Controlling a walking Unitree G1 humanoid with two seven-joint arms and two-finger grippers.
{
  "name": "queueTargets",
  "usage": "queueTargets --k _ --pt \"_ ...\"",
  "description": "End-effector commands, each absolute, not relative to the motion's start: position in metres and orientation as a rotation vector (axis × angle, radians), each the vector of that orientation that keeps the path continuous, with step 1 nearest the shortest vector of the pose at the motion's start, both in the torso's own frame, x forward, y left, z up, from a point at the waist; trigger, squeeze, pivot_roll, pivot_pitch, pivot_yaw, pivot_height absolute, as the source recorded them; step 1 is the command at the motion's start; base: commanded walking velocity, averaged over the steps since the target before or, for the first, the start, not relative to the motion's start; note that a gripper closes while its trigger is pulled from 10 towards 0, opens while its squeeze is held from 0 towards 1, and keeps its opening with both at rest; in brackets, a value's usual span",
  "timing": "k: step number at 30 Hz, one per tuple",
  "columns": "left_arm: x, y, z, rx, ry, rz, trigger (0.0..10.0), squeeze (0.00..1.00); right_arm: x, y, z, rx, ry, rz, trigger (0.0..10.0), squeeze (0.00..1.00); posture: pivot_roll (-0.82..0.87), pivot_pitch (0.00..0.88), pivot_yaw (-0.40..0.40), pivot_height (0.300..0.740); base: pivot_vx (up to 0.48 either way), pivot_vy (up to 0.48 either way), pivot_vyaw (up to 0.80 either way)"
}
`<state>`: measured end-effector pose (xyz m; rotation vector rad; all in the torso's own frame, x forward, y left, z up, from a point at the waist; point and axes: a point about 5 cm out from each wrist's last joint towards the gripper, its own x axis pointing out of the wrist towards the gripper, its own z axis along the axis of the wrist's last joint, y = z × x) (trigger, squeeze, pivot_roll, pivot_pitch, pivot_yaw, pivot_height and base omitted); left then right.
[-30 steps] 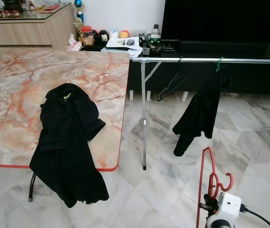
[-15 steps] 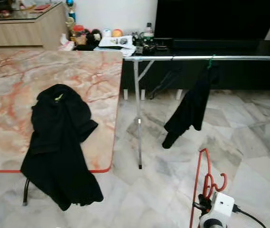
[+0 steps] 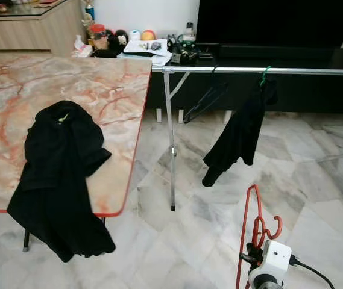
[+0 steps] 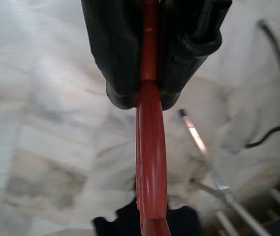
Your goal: Hang hanger
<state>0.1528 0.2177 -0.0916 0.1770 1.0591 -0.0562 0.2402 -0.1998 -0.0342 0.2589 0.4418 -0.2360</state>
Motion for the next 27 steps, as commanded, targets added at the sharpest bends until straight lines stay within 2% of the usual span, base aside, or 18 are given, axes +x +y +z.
queueTargets --k 1,11,22,27 --pt "0.1458 0.2214 -0.0937 0.178 1.084 -0.050 10.0 0.00 0.2406 -0.2005 -0.0340 0.267 0.442 -0.251 10.0 0.00 0.06 0.079 0.010 0.740 0.000 -0.360 0.00" --pt "0.1441 0.2205 -0.0947 0.180 1.088 -0.048 10.0 0.00 0.2429 -0.2010 -0.0320 0.269 0.432 -0.266 10.0 0.00 0.06 0.077 0.007 0.740 0.000 -0.350 0.00" --pt "0.1414 0.2209 -0.0954 0.159 1.085 -0.034 10.0 0.00 0.2422 -0.2038 -0.0334 0.276 0.452 -0.292 10.0 0.00 0.06 0.067 0.002 0.740 0.000 0.000 0.00" --pt "0.1408 0.2185 -0.0961 0.143 1.084 -0.037 10.0 0.00 0.2426 -0.2042 -0.0341 0.282 0.462 -0.291 10.0 0.00 0.06 0.063 0.000 0.740 0.000 0.000 -0.72"
